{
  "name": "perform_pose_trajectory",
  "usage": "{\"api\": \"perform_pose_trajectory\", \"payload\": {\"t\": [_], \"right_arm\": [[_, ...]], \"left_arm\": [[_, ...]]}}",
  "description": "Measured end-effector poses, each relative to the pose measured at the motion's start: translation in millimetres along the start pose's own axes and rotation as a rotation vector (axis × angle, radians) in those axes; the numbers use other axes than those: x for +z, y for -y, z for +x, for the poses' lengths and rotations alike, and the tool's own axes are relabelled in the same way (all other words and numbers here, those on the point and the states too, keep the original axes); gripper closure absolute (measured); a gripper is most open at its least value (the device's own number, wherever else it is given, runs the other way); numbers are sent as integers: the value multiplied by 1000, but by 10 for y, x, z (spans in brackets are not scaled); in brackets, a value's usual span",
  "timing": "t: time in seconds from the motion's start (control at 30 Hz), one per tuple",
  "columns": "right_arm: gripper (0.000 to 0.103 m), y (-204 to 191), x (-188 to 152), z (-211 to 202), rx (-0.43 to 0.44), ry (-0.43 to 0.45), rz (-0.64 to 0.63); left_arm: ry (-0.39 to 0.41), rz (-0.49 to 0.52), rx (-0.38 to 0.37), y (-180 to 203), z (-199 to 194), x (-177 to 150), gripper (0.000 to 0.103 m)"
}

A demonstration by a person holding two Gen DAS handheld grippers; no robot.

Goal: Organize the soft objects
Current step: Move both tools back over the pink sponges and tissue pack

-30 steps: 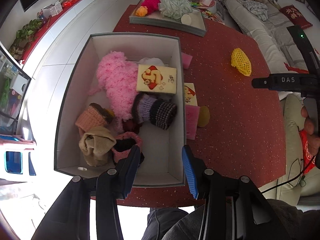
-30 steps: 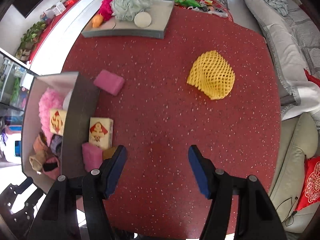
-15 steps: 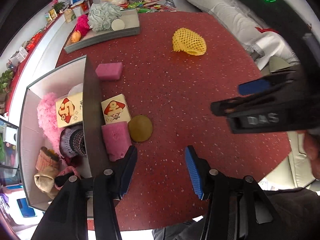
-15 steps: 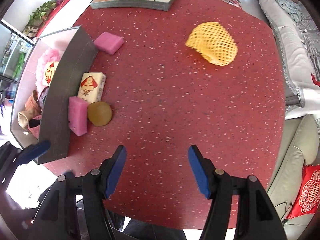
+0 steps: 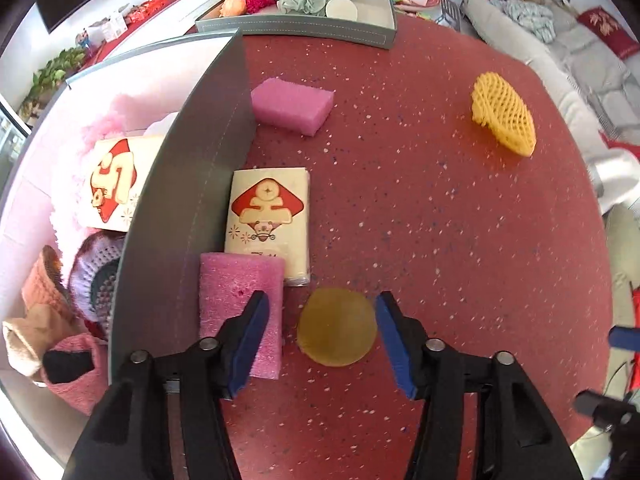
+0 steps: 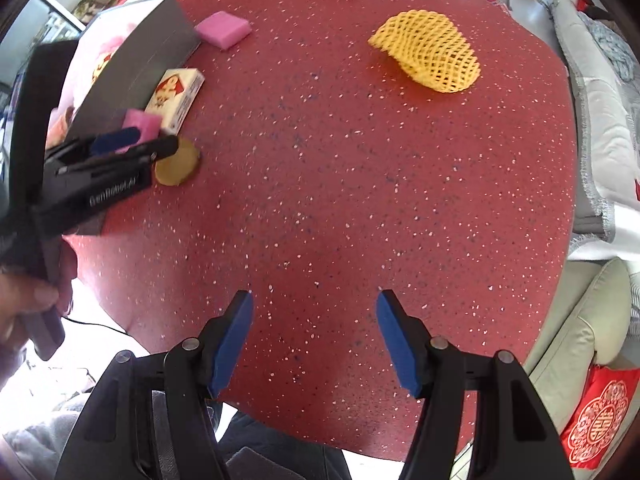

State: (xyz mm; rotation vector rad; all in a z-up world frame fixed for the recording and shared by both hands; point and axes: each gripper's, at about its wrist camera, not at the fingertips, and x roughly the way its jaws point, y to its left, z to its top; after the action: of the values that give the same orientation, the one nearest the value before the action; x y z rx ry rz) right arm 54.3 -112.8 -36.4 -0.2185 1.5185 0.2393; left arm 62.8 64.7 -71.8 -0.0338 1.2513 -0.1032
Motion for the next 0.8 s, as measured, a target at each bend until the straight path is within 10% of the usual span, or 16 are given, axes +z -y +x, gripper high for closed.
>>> {"api": "perform_pose_trajectory", "payload": {"t": [0.8], "right_arm": [[35,-70,137,-20,-6,40,-138]], "left_arm": [[40,-291,159,-315,-40,-327,35]]}}
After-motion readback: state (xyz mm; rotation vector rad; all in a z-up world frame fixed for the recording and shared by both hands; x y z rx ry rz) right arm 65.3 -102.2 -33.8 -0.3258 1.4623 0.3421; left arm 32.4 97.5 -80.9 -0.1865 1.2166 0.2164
